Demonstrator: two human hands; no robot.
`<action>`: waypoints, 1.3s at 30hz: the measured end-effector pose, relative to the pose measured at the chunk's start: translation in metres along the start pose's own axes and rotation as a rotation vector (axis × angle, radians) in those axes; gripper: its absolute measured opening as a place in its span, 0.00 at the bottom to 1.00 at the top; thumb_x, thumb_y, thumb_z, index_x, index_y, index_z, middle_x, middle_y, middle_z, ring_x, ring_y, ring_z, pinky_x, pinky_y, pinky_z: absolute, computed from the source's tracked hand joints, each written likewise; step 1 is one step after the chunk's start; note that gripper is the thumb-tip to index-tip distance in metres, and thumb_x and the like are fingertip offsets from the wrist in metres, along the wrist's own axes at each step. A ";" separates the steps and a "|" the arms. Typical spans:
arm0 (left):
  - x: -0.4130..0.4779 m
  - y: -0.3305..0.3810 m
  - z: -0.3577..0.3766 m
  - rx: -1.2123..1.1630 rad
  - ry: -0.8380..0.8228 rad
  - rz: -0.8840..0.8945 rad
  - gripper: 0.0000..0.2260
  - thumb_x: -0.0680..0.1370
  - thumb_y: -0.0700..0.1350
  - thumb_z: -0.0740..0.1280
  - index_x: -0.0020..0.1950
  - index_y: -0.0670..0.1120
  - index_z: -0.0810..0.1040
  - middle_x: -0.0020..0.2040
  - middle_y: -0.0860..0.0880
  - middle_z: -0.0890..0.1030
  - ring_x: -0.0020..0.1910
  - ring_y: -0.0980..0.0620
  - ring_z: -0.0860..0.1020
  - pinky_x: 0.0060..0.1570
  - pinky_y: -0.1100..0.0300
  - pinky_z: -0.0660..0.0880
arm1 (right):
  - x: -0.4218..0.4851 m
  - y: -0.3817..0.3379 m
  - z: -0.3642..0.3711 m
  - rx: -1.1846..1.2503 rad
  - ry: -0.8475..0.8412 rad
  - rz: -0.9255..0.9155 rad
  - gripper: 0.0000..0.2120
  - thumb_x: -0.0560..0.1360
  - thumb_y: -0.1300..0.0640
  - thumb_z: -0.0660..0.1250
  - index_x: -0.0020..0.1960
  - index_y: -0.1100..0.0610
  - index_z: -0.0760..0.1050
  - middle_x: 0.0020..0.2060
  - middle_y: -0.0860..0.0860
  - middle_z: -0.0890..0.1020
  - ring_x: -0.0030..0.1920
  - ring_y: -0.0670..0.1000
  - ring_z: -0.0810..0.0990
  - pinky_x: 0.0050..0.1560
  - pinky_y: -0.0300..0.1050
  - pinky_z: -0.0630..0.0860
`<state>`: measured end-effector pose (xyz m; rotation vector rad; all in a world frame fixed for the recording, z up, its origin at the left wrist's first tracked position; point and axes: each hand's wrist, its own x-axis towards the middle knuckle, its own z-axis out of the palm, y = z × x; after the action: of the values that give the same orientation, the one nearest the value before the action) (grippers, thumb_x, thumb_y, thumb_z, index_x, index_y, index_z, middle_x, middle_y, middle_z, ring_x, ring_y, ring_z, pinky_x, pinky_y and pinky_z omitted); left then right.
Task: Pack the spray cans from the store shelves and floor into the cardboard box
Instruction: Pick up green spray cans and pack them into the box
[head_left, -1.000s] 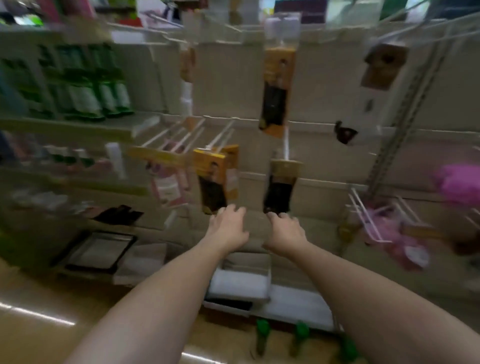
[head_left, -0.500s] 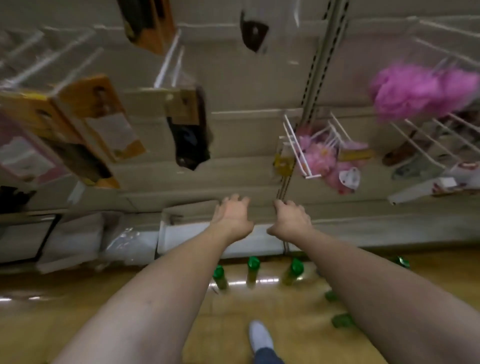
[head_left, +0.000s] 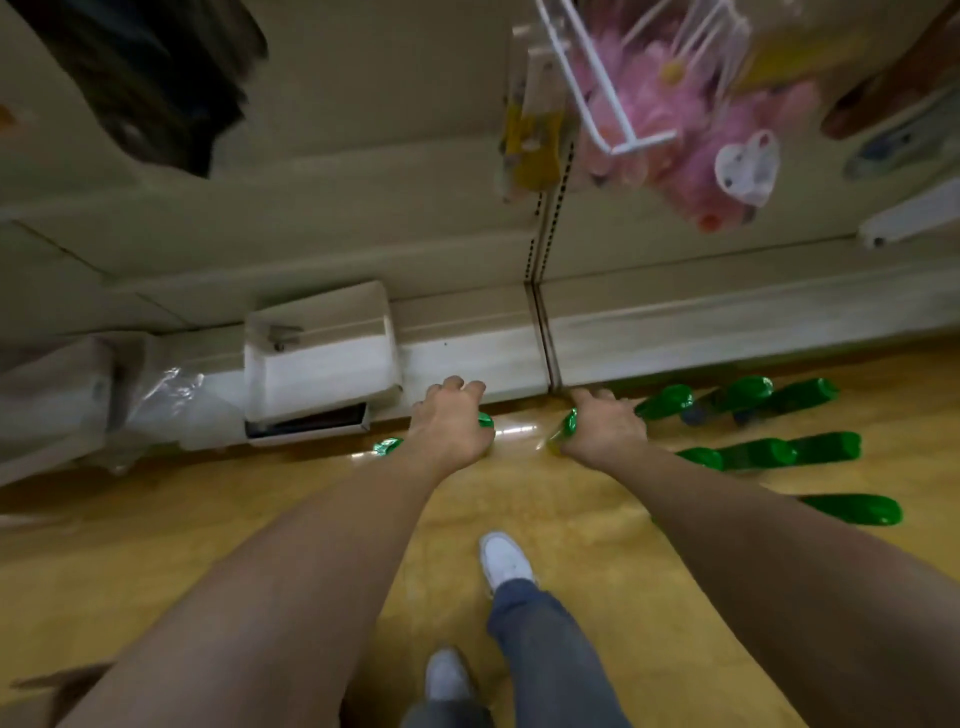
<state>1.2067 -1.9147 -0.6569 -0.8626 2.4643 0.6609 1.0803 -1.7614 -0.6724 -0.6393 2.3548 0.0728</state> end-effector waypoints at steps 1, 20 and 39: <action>0.008 -0.004 0.014 0.004 -0.004 -0.001 0.26 0.78 0.51 0.68 0.75 0.49 0.69 0.69 0.45 0.72 0.66 0.42 0.71 0.63 0.48 0.73 | 0.009 0.005 0.013 0.009 -0.002 0.010 0.34 0.73 0.49 0.73 0.76 0.50 0.64 0.68 0.57 0.72 0.67 0.62 0.70 0.62 0.55 0.73; 0.222 -0.073 0.231 0.016 -0.043 0.020 0.43 0.70 0.50 0.80 0.80 0.52 0.62 0.77 0.43 0.63 0.70 0.38 0.68 0.66 0.44 0.75 | 0.232 0.079 0.200 0.129 0.102 -0.012 0.39 0.71 0.49 0.78 0.76 0.50 0.63 0.64 0.59 0.72 0.63 0.63 0.73 0.62 0.58 0.75; 0.094 -0.047 0.096 -0.056 0.039 0.123 0.24 0.69 0.44 0.79 0.63 0.48 0.79 0.55 0.48 0.77 0.55 0.46 0.76 0.55 0.50 0.79 | 0.091 0.036 0.080 0.160 0.131 -0.094 0.28 0.69 0.57 0.79 0.65 0.53 0.71 0.54 0.55 0.77 0.55 0.58 0.78 0.55 0.55 0.81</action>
<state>1.1953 -1.9351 -0.7977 -0.7560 2.5611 0.7659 1.0536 -1.7507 -0.7949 -0.6931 2.4217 -0.2029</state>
